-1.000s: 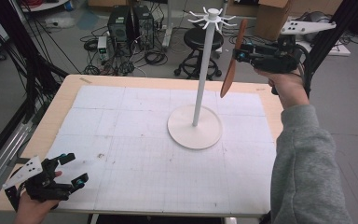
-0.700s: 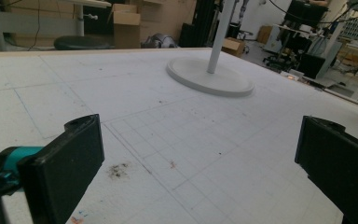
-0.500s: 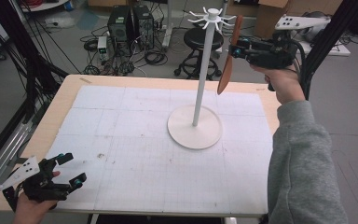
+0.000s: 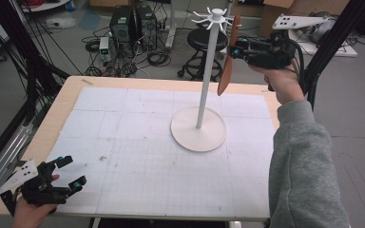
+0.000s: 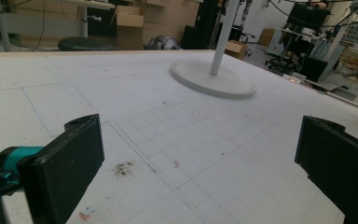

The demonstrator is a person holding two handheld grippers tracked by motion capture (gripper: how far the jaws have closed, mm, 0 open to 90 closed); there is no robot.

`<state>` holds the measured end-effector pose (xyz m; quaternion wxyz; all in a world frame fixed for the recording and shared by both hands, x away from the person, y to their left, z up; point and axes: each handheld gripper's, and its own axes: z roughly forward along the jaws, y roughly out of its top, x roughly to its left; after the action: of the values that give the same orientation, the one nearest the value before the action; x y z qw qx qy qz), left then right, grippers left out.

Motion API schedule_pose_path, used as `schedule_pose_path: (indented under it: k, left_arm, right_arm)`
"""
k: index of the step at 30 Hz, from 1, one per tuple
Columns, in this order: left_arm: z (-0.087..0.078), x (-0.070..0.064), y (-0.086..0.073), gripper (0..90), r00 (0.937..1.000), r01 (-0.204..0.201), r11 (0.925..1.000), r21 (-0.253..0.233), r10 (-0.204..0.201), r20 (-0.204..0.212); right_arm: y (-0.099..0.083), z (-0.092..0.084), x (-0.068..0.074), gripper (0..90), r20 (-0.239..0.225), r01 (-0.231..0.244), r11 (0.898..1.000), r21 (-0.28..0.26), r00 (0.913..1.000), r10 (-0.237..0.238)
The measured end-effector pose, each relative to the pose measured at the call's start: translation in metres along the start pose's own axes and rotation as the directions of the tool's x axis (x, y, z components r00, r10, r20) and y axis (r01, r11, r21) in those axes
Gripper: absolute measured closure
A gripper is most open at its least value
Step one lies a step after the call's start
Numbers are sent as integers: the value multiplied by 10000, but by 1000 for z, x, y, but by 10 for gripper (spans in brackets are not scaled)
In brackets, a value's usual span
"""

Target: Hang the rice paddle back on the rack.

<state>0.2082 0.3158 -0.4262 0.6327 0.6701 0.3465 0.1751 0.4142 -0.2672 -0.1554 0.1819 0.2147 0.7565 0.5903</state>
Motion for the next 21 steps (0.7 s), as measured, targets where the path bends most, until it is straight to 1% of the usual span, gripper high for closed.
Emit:
schedule_pose_path:
  k: [5, 9, 12, 18, 21]
  left_arm:
    - [0, 0, 0, 17, 10000, 0, 10000, -11, 0, 3]
    - [0, 0, 0, 17, 10000, -12, 10000, -21, 12, -10]
    - [0, 1, 0, 17, 10000, -16, 10000, 8, 16, 1]
    - [0, 0, 1, 17, 10000, -18, 10000, -57, 18, -7]
    - [0, 0, 0, 17, 10000, -18, 10000, -33, 18, -21]
  right_arm:
    - [-2, 2, -1, 641, 4, -23, 9998, 222, 10000, 23]
    - [-3, 2, -2, 641, 18, 17, 9997, 260, 10000, -17]
    - [-5, 3, -3, 640, 71, -41, 9994, 340, 10000, 39]
    - [-8, 4, -2, 640, 66, -61, 9997, 231, 10000, 60]
    - [-8, 3, -1, 640, 150, 46, 9996, 262, 9999, -50]
